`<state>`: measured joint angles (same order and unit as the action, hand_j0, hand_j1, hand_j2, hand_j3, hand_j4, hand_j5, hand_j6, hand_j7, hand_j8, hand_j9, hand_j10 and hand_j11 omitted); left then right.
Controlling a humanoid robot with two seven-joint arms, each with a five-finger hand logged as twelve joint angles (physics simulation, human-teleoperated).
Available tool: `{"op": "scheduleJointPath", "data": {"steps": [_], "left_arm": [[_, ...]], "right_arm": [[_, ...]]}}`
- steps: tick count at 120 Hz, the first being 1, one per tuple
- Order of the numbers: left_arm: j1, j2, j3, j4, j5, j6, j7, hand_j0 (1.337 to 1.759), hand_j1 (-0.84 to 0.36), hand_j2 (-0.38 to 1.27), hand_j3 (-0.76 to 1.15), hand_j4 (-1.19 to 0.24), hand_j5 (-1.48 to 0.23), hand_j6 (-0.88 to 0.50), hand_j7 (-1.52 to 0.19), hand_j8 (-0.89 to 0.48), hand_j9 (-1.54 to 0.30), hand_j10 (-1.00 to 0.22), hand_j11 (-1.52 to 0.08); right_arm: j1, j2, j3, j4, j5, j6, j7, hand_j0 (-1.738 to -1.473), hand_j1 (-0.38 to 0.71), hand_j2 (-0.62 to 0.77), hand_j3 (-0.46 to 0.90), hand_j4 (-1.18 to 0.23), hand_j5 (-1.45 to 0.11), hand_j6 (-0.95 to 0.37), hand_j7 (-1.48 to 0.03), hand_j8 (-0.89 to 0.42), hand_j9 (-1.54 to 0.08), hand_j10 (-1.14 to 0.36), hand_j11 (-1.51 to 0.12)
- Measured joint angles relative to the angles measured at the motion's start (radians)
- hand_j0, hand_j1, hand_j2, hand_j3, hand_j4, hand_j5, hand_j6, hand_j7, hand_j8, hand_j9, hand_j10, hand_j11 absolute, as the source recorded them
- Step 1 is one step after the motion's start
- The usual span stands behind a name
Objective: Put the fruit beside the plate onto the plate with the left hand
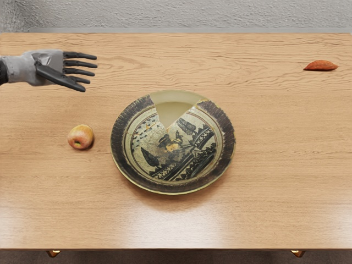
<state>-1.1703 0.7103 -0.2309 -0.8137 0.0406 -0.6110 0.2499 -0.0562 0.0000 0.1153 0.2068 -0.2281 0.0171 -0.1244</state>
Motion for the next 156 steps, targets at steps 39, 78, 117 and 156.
{"op": "scheduleJointPath", "data": {"steps": [39,78,117,156], "left_arm": [[-0.078,0.082,-0.005,-0.076,0.254,0.000,0.010,1.658,0.05,0.05,0.00,-0.25,-0.33,-0.25,-0.33,-0.25,-0.33,-0.25,-0.33],[-0.066,0.310,0.012,-0.569,0.626,0.050,0.085,1.658,0.05,0.05,0.00,-0.26,-0.33,-0.26,-0.33,-0.26,-0.33,-0.26,-0.33],[-0.116,0.396,0.072,-0.750,0.720,0.254,0.130,1.658,0.05,0.05,0.00,-0.26,-0.33,-0.26,-0.33,-0.26,-0.33,-0.26,-0.33],[-0.586,0.325,0.638,-0.887,0.574,0.549,0.133,1.658,0.05,0.05,0.00,-0.26,-0.33,-0.26,-0.33,-0.26,-0.33,-0.26,-0.33]], "right_arm": [[0.000,0.000,-0.002,-0.001,0.000,0.000,0.002,-1.658,-0.31,-0.01,0.00,-0.03,-0.04,-0.03,-0.04,-0.03,-0.04,-0.03,-0.04],[-0.001,0.000,-0.002,-0.001,0.000,0.000,0.002,-1.658,-0.31,-0.01,0.00,-0.03,-0.04,-0.03,-0.04,-0.03,-0.04,-0.03,-0.04],[-0.001,0.000,-0.002,-0.001,0.000,0.000,0.001,-1.658,-0.31,-0.01,0.00,-0.03,-0.04,-0.03,-0.04,-0.03,-0.04,-0.03,-0.04],[-0.001,0.000,-0.002,-0.001,0.000,0.000,0.001,-1.658,-0.31,-0.01,0.00,-0.03,-0.04,-0.03,-0.04,-0.03,-0.04,-0.03,-0.04]]}}
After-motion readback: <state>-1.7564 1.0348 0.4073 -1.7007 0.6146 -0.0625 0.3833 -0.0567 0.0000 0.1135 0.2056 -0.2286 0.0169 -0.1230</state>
